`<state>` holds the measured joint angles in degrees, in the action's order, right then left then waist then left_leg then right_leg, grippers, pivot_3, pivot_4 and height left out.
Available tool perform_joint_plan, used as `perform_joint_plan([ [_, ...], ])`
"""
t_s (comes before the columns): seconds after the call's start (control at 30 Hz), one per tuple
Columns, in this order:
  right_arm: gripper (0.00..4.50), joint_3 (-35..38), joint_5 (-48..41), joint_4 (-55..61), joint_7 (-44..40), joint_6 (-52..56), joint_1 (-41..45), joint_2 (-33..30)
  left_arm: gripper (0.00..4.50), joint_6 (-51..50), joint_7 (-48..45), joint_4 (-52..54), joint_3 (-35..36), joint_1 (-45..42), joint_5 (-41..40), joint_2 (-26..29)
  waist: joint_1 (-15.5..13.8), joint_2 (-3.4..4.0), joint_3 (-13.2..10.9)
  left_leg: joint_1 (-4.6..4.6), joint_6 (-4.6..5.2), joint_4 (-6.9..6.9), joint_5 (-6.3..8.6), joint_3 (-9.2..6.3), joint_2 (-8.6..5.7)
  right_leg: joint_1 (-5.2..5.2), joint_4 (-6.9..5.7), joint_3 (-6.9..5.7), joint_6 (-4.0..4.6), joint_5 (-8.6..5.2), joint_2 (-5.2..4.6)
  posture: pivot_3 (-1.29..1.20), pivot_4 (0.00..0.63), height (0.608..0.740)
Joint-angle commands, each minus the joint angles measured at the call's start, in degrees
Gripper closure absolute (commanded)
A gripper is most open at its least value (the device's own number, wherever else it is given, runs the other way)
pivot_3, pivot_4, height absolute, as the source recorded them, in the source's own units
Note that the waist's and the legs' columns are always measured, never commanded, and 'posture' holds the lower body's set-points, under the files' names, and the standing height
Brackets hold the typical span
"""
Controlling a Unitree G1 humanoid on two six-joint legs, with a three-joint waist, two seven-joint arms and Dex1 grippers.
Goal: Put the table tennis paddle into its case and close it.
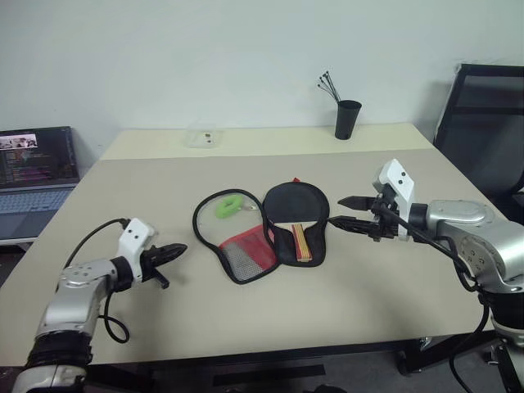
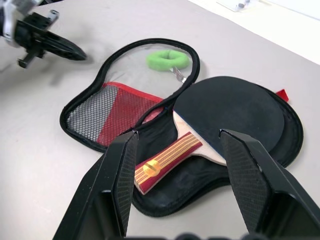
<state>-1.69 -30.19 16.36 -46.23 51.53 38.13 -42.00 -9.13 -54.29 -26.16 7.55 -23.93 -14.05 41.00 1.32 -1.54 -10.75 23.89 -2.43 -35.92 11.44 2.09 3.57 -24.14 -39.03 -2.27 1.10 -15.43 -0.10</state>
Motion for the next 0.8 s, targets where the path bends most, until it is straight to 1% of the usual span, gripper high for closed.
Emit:
perform_joint_plan([
  [0.03,1.62,0.55,0.22,1.0,-0.35,-1.23,0.95,-0.33,4.48,3.08,0.63,-3.9,-1.16,-3.63,1.42,-1.74,-0.04,0.0,0.0,0.0,0.0,-0.01,0.0,0.0,0.0,0.0,0.01,0.0,-0.01,0.01,0.01,0.0,0.15,0.74],
  [0.17,1.62,0.97,0.11,1.45,-0.03,-0.82,0.34,-0.77,4.48,5.01,0.94,-9.34,-2.28,-7.72,2.3,-4.86,-0.11,0.0,0.0,0.01,0.0,-0.01,0.0,0.01,0.0,0.0,0.0,0.01,-0.02,0.01,0.03,0.0,0.15,0.74],
  [0.23,1.62,1.31,0.1,1.7,0.09,-0.63,-0.13,-1.19,4.48,5.67,0.57,-10.45,-3.16,-9.37,2.68,-6.18,-0.24,-0.01,0.0,0.0,0.0,-0.03,0.0,0.0,0.01,0.0,-0.02,-0.01,-0.02,0.01,0.04,0.0,0.15,0.74],
  [0.37,1.62,2.72,-0.01,2.09,0.37,-0.1,-1.44,-2.71,4.48,5.3,-1.24,-7.61,-4.77,-13.46,2.25,-8.51,-0.95,-0.01,0.0,0.02,0.0,-0.08,0.0,-0.01,-0.04,0.03,-0.03,-0.03,-0.05,0.03,0.13,0.0,0.15,0.74],
  [0.53,1.62,4.77,0.19,1.85,1.52,0.44,-3.42,-4.72,4.48,5.06,-3.7,-1.97,-8.83,-19.45,2.98,-11.53,-1.56,-0.05,-0.02,0.11,0.0,-0.12,0.0,-0.03,-0.08,0.03,0.01,-0.03,-0.09,0.05,0.15,0.0,0.15,0.74],
  [0.67,1.62,5.78,-0.3,2.34,2.29,0.93,-4.55,-5.46,4.48,5.81,-5.24,-1.24,-11.28,-23.64,3.4,-14.4,-1.41,-0.06,-0.01,0.1,0.0,-0.13,0.0,0.0,-0.11,0.04,0.02,0.01,-0.12,0.07,0.15,0.0,0.15,0.74],
  [0.73,1.62,6.16,-0.71,3.1,2.69,1.35,-4.99,-5.52,4.48,5.9,-5.66,-0.94,-11.21,-24.45,3.15,-14.48,-0.96,-0.06,-0.01,0.06,0.0,-0.13,0.0,0.03,-0.1,0.03,0.01,0.05,-0.12,0.07,0.18,0.0,0.15,0.74],
  [0.8,1.62,6.74,-1.19,3.89,3.0,1.97,-5.6,-5.62,4.48,6.27,-5.1,-1.49,-10.29,-24.18,3.2,-13.4,-0.5,-0.06,-0.01,0.01,0.0,-0.11,0.0,0.08,-0.03,0.02,-0.01,0.12,-0.11,0.07,0.25,0.0,0.15,0.74],
])
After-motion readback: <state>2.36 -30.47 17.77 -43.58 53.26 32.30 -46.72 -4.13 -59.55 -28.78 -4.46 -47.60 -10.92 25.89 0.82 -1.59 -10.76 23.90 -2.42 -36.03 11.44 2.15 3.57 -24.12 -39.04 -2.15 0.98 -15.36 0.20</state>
